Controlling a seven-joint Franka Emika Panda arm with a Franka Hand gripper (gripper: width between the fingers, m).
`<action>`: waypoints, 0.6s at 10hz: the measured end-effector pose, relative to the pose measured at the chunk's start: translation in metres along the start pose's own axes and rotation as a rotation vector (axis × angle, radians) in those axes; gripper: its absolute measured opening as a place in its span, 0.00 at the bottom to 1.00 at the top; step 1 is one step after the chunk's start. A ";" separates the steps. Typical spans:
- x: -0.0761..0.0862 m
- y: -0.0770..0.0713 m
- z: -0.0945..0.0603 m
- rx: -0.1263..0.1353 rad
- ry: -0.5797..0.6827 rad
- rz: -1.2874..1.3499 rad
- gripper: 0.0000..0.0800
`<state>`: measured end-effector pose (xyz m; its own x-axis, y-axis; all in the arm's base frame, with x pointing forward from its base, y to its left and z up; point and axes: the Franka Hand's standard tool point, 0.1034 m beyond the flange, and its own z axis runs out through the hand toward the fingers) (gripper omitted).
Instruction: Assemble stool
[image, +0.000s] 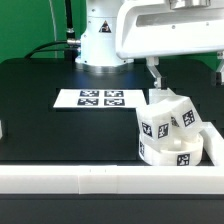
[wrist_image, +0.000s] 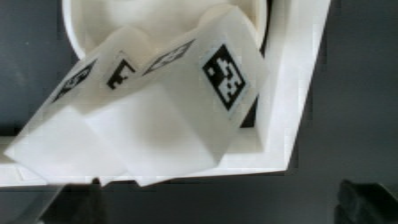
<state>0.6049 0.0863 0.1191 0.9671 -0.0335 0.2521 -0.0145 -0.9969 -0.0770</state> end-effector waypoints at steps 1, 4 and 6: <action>-0.009 -0.002 0.002 0.009 -0.088 0.003 0.81; -0.012 -0.005 0.001 0.032 -0.294 0.033 0.81; -0.014 0.000 -0.001 0.022 -0.409 -0.028 0.81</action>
Offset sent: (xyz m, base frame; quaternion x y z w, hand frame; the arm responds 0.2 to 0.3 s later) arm 0.0000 0.0000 0.0000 0.0000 -0.1296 0.0000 0.9916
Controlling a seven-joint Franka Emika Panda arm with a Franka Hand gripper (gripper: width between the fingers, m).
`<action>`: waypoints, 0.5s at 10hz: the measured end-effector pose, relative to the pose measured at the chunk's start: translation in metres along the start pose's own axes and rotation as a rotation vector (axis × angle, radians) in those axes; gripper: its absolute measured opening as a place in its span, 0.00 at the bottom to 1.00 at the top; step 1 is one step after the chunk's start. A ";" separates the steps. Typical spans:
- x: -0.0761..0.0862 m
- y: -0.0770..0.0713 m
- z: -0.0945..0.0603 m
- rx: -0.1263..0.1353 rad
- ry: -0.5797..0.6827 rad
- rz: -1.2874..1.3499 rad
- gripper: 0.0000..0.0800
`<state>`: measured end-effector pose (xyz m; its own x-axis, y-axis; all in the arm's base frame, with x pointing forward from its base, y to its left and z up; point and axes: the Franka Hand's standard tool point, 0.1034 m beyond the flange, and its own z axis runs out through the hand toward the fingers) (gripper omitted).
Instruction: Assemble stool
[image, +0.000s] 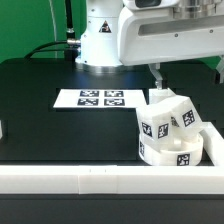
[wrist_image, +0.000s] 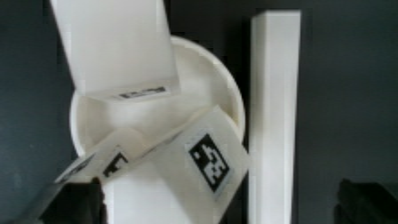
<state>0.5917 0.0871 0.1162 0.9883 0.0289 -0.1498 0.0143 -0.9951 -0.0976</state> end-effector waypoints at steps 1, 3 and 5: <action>0.003 0.003 -0.003 -0.020 0.013 -0.031 0.81; 0.005 0.011 -0.008 -0.024 0.019 -0.101 0.81; 0.004 0.011 -0.007 -0.024 0.016 -0.086 0.81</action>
Offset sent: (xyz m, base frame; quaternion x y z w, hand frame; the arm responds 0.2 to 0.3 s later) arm 0.0000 0.0000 0.0000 0.0000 0.0000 0.0000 1.0000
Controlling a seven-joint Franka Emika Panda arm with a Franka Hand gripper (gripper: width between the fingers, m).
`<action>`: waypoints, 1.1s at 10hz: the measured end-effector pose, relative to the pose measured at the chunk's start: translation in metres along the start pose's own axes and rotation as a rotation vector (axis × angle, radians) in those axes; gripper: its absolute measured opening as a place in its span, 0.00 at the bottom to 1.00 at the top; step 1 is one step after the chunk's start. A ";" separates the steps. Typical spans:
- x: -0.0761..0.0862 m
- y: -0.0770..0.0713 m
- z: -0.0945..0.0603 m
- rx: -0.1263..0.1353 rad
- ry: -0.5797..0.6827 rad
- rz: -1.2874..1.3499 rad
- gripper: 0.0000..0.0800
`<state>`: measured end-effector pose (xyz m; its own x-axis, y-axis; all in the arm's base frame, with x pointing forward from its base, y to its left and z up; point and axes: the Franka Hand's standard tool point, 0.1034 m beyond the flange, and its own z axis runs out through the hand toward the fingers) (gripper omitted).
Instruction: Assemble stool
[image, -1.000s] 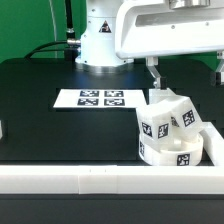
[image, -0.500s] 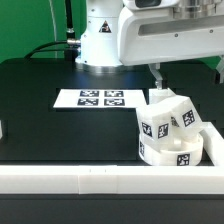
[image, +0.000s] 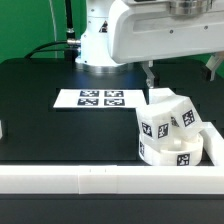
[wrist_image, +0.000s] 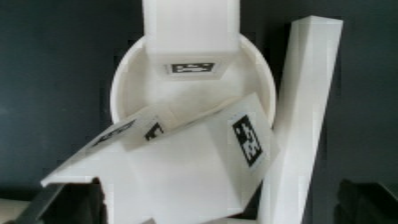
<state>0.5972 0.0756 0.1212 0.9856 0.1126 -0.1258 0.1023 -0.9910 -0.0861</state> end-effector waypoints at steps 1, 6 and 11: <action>0.000 0.001 0.000 -0.002 0.000 -0.056 0.81; 0.007 0.005 -0.003 -0.086 -0.003 -0.677 0.81; 0.014 0.012 -0.006 -0.122 -0.009 -1.071 0.81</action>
Offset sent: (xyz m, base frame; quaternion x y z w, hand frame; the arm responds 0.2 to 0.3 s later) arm 0.0127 0.0074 0.0057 0.0047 0.0373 -0.3346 0.9416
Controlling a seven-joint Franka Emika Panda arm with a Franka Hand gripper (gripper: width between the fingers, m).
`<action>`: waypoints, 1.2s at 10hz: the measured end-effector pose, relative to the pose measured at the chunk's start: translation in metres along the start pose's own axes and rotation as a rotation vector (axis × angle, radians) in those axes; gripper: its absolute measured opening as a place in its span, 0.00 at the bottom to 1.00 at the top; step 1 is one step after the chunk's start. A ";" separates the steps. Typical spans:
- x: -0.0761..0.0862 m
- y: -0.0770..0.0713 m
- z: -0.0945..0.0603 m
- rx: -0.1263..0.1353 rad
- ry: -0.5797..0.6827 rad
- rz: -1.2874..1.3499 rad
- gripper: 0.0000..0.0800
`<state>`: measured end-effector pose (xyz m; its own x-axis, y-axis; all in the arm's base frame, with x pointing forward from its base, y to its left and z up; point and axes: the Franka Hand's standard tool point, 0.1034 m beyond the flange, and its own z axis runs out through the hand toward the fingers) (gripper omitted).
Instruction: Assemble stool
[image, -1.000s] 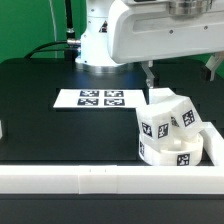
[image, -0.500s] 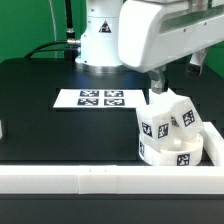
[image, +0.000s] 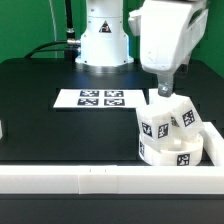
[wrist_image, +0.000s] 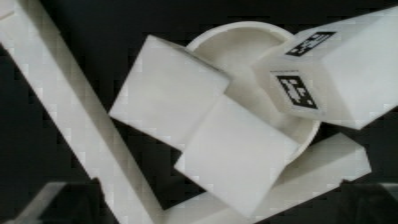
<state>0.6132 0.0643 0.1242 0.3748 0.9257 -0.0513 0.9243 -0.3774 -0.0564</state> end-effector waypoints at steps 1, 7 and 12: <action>0.003 0.002 0.001 -0.007 -0.011 -0.105 0.81; -0.001 0.008 0.005 -0.017 -0.057 -0.354 0.81; 0.006 0.010 0.014 -0.031 -0.047 -0.357 0.81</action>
Offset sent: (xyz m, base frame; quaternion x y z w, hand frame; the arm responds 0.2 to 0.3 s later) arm 0.0000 0.0000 0.0000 0.0000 0.0000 -0.1938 0.9810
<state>0.6236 0.0663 0.1093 0.0248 0.9965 -0.0796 0.9984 -0.0287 -0.0488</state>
